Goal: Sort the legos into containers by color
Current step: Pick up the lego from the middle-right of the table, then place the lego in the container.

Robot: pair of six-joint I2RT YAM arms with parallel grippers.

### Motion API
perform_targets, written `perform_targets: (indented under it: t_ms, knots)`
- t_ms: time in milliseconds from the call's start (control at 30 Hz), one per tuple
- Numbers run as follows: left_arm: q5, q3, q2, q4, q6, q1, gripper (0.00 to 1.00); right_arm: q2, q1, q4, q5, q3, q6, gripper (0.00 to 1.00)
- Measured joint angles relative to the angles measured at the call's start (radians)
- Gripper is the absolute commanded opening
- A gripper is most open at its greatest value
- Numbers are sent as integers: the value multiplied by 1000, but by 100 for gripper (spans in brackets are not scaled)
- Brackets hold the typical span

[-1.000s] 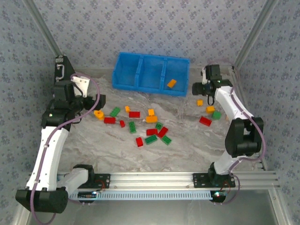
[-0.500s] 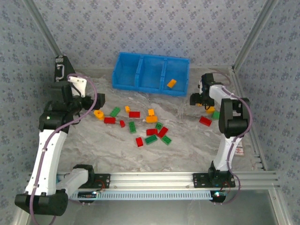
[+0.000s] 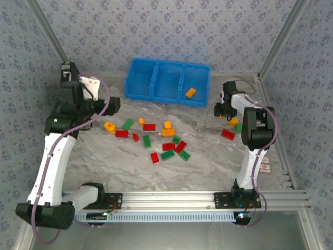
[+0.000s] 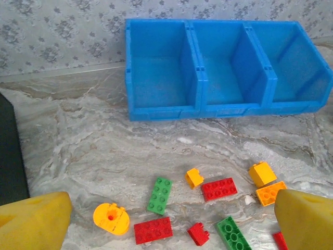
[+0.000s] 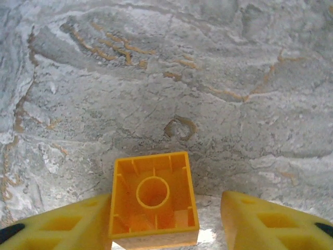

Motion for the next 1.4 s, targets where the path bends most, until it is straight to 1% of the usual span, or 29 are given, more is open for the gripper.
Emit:
perform_targets:
  t_ms: [167, 300, 467, 533, 667, 767, 867, 967, 1100, 1233, 1300, 1400]
  knots:
    - [8, 93, 71, -19, 19, -43, 100, 6, 0, 5, 0, 9, -3, 30]
    - [7, 154, 114, -49, 45, -82, 100, 8, 3, 4, 0, 15, -3, 25]
    - [6, 206, 146, -68, 68, -110, 100, -24, 5, -31, -2, 16, -3, 24]
    - [6, 206, 148, -72, 74, -113, 100, -70, 8, -56, -3, 23, -2, 24]
    - [0, 206, 156, -95, 82, -113, 100, -193, 21, -67, -20, 90, -2, 24]
    - [-18, 206, 161, -104, 82, -113, 100, -261, 60, -29, -35, 165, -3, 24]
    - [-40, 206, 163, -117, 82, -113, 100, -267, 127, 21, -37, 243, -15, 24]
    - [-58, 207, 163, -126, 81, -113, 100, -219, 193, 54, -35, 309, -43, 24]
    - [-80, 232, 176, -166, 67, -112, 100, -71, 249, 60, -24, 430, -77, 24]
    - [-95, 243, 184, -200, 47, -112, 100, 74, 267, 43, -10, 517, -95, 25]
    - [-121, 240, 181, -205, 24, -111, 100, 131, 271, 30, -2, 547, -101, 26]
    - [-153, 194, 151, -202, -29, -92, 100, 198, 274, -1, 6, 601, -104, 28]
